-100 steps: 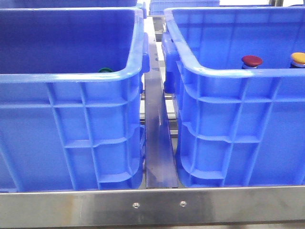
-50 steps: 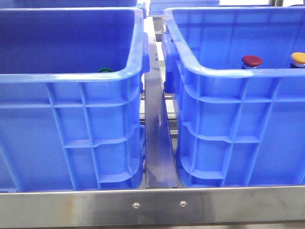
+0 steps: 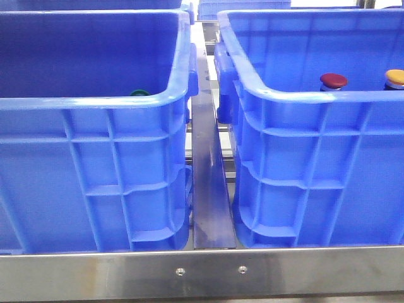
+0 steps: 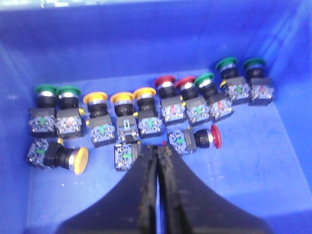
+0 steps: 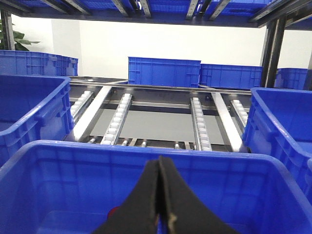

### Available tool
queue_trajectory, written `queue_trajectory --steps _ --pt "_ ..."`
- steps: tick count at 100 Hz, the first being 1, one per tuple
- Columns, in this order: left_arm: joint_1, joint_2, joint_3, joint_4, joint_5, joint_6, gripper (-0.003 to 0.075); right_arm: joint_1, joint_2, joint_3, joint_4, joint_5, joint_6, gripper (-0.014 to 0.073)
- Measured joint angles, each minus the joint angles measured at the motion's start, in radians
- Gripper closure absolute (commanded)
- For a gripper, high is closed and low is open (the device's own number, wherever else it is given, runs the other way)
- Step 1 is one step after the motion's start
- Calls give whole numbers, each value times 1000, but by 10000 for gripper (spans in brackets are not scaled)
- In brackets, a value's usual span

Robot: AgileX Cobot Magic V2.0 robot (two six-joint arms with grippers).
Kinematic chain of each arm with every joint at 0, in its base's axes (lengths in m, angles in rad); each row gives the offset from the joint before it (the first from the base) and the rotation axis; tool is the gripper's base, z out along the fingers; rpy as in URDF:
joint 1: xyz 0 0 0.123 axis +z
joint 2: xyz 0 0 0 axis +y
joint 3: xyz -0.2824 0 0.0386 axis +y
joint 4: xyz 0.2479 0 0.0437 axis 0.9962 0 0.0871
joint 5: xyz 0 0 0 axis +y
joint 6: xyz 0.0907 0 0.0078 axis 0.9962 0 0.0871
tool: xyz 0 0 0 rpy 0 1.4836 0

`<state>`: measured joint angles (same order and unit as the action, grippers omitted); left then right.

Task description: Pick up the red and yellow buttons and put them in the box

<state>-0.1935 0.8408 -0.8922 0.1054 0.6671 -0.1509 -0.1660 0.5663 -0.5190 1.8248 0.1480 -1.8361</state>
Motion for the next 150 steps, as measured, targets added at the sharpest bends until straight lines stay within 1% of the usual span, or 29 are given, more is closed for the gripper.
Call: queue_trajectory --steps 9,16,24,35,49,83,102,119,123,132,150 --pt "0 -27 10 12 -18 0 741 0 0 0 0 0 0 663" --pt "0 -65 34 25 -62 0 741 0 0 0 0 0 0 663" --pt "0 -121 79 53 -156 0 741 0 0 0 0 0 0 663" --pt "0 -215 177 87 -285 0 741 0 0 0 0 0 0 663" --pt "12 -340 318 98 -386 0 741 0 0 0 0 0 0 663" --pt "129 -679 634 103 -493 0 741 0 0 0 0 0 0 663" --pt "152 -823 777 110 -585 0 741 0 0 0 0 0 1 663" --pt "156 -846 889 112 -677 0 741 0 0 0 0 0 1 663" --pt "156 -846 892 112 -677 0 741 0 0 0 0 0 1 663" --pt "156 -846 891 114 -724 0 741 0 0 0 0 0 1 663" --pt "156 -846 891 114 -732 0 741 0 0 0 0 0 1 663"
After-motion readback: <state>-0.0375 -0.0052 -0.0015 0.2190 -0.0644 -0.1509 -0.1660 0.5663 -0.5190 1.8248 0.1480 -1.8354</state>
